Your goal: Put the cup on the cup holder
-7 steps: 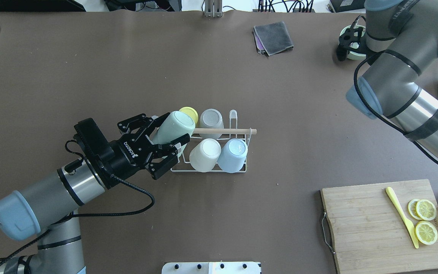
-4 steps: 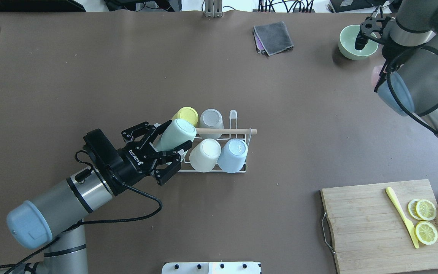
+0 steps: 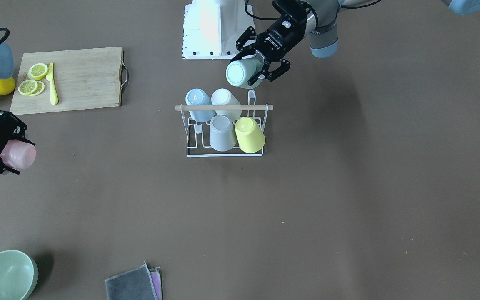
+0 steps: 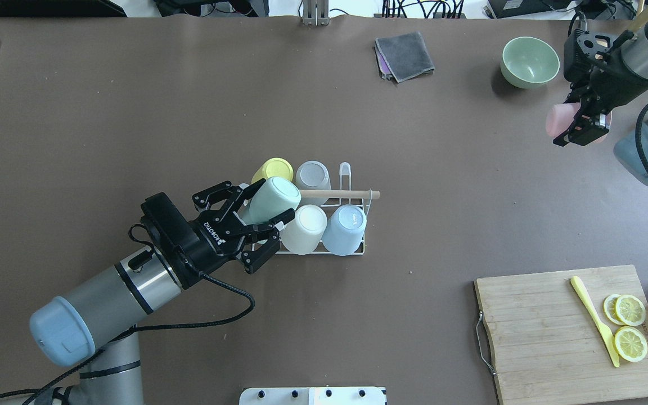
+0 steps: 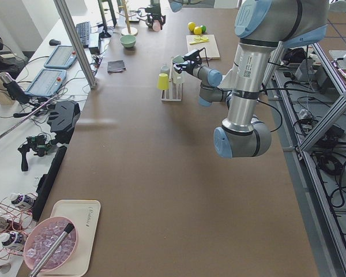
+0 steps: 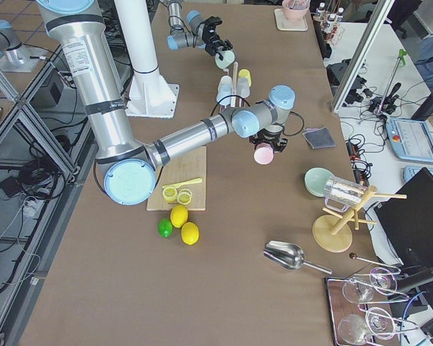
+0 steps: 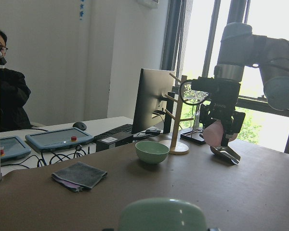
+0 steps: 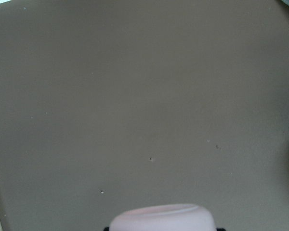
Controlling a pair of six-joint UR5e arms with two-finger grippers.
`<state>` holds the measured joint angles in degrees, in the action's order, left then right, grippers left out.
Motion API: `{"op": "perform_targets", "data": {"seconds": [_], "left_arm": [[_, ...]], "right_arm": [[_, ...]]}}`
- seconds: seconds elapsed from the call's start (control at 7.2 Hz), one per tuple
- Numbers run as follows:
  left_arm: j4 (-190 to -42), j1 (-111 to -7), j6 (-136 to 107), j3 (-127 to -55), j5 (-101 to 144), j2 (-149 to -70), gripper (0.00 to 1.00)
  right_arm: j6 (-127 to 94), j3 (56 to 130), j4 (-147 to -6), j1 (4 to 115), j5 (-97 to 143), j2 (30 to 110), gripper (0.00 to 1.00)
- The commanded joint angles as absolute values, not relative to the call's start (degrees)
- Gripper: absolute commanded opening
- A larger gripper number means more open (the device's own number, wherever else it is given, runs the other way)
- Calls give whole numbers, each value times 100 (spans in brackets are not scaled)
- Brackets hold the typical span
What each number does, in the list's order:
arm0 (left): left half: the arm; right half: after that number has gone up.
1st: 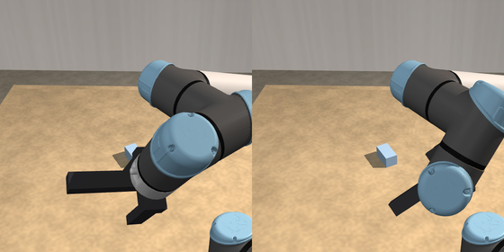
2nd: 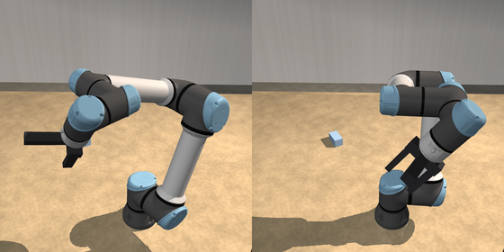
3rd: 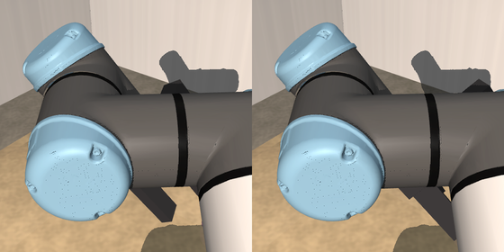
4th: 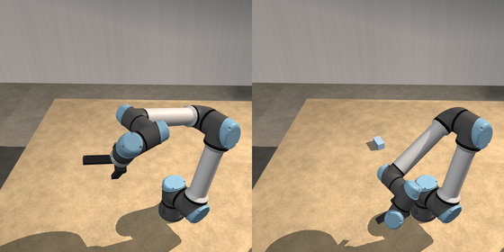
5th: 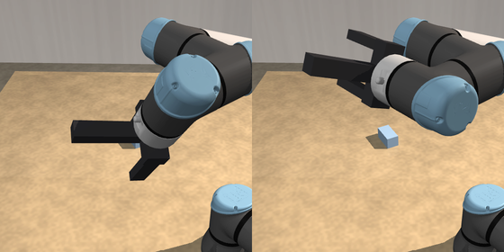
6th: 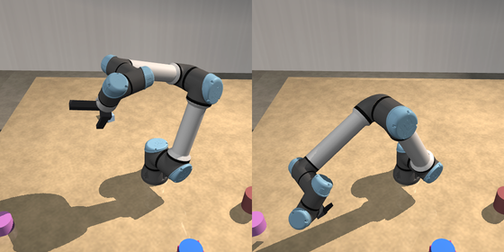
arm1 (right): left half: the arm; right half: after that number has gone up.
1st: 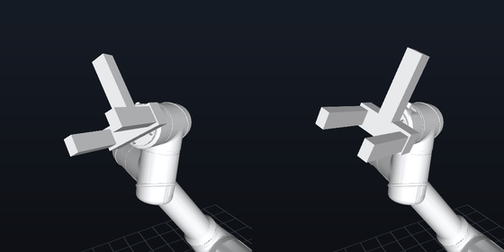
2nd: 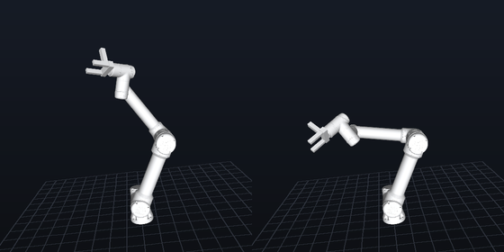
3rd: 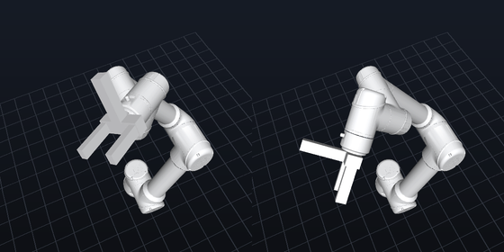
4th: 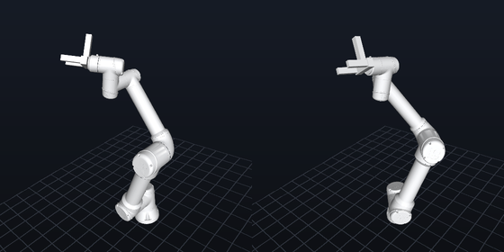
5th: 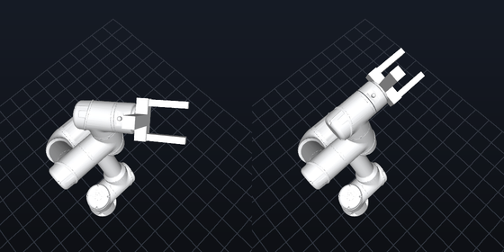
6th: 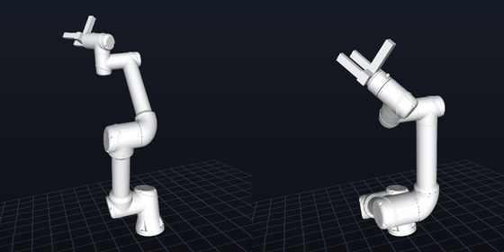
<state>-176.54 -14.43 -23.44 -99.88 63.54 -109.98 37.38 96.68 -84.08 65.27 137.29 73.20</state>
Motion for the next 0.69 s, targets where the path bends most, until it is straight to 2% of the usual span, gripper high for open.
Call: {"op": "perform_targets", "data": {"seconds": [0.0, 0.14, 0.56], "left_arm": [[-17875, -1441, -2329, -9827, 6354, -11004, 0], [-18112, -1441, -2242, -9635, 6346, -11013, 0], [-18150, -1433, -2153, -9528, 6346, -11127, 0]], "right_arm": [[3736, 9449, -7814, 6548, 13939, 7269, 0], [3492, 9474, -7718, 6617, 14200, 7234, 0], [3463, 9327, -6220, 6627, 14160, 7242, 0]]}}
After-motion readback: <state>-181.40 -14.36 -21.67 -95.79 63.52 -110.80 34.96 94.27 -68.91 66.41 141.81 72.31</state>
